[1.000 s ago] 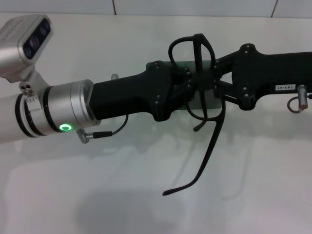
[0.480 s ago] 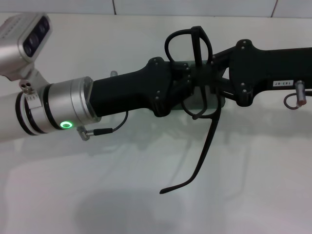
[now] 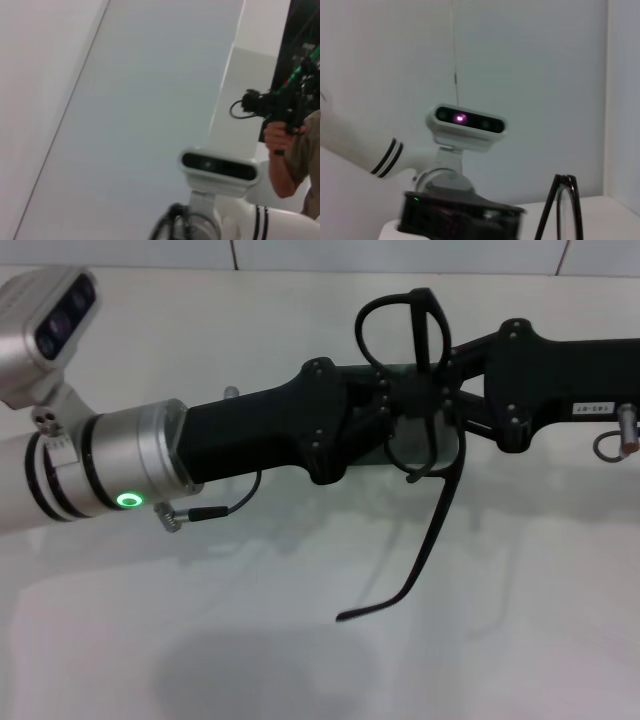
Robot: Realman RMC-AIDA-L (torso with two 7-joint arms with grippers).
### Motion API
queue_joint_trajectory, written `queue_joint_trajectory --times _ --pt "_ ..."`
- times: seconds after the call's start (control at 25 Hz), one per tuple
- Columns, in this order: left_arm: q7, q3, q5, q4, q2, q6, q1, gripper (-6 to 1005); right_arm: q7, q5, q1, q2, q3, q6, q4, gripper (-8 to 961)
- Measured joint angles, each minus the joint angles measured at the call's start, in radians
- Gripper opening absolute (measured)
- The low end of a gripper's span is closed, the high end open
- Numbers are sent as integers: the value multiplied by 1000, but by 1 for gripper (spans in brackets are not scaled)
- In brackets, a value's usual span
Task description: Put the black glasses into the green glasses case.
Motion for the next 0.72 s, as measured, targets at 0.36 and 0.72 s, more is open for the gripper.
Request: queue_joint_trajectory --times 0.36,0.72 --pt "29 -6 -25 9 12 86 39 12 -16 89 -31 0 220 -157 39 105" --pt "106 45 90 -1 3 121 -1 13 -105 357 6 -1 316 -233 177 106"
